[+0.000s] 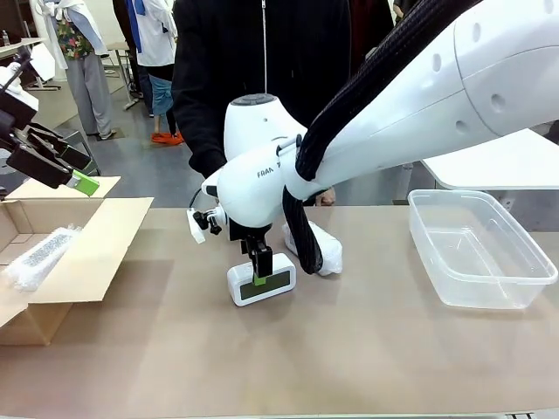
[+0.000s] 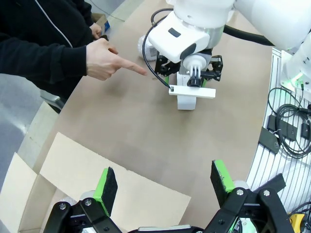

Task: Separate and place wrapped and unwrapped clocks.
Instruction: Pick up the Digital clock indicated by the person.

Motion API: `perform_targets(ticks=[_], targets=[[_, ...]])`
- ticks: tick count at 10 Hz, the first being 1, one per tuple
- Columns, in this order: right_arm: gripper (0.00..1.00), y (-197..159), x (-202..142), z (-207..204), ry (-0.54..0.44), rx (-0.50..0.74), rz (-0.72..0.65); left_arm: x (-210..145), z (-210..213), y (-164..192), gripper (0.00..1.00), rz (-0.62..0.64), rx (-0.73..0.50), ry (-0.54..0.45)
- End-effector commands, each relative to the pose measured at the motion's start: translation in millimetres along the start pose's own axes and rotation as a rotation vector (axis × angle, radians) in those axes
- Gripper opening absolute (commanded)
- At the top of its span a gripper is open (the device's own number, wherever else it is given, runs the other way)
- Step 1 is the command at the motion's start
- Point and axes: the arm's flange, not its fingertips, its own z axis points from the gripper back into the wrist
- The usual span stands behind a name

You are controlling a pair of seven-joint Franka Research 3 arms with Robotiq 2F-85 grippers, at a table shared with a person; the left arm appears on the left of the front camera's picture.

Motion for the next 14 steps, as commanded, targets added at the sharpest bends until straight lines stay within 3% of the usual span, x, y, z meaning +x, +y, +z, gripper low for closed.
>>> perform_targets(ticks=[1, 6, 7, 8, 9, 10, 11, 12, 13, 14], targets=[[1.00, 3.8, -11.4, -10.9, -0.008, -0.005, 0.033, 2.0, -1.1, 0.4, 1.00, 0.001, -0.005, -0.016], [1.00, 2.0, -19.4, -17.5, 0.013, 0.062, 0.017, 2.0, -1.1, 0.4, 1.00, 0.001, -0.005, -0.016], [0.81, 0.7, -19.9, -18.4, 0.021, 0.064, 0.015, 2.0, -1.1, 0.4, 1.00, 0.001, -0.005, -0.016], [0.81, 0.5, -20.5, -17.9, 0.026, 0.062, 0.008, 2.0, -1.1, 0.4, 1.00, 0.001, -0.005, -0.016], [0.62, -0.2, -20.8, -18.1, 0.019, 0.062, 0.012, 2.0, -1.1, 0.4, 1.00, 0.001, -0.005, -0.016], [0.76, -0.6, -21.2, -18.5, 0.014, 0.065, 0.015, 2.0, -1.1, 0.4, 1.00, 0.001, -0.005, -0.016], [0.42, -0.5, -21.3, -18.6, 0.015, 0.068, 0.014, 2.0, -1.1, 0.4, 1.00, 0.001, -0.005, -0.016], [0.57, -0.6, -22.1, -17.8, 0.013, 0.067, 0.014, 2.0, -1.1, 0.4, 1.00, 0.001, -0.005, -0.016], [0.23, -1.2, -22.1, -17.8, 0.008, 0.063, 0.010, 2.0, -1.1, 0.4, 1.00, 0.001, -0.005, -0.016], [0.37, -1.4, -21.5, -17.0, 0.002, 0.058, 0.009, 2.0, -1.1, 0.4, 1.00, 0.001, -0.005, -0.016]])
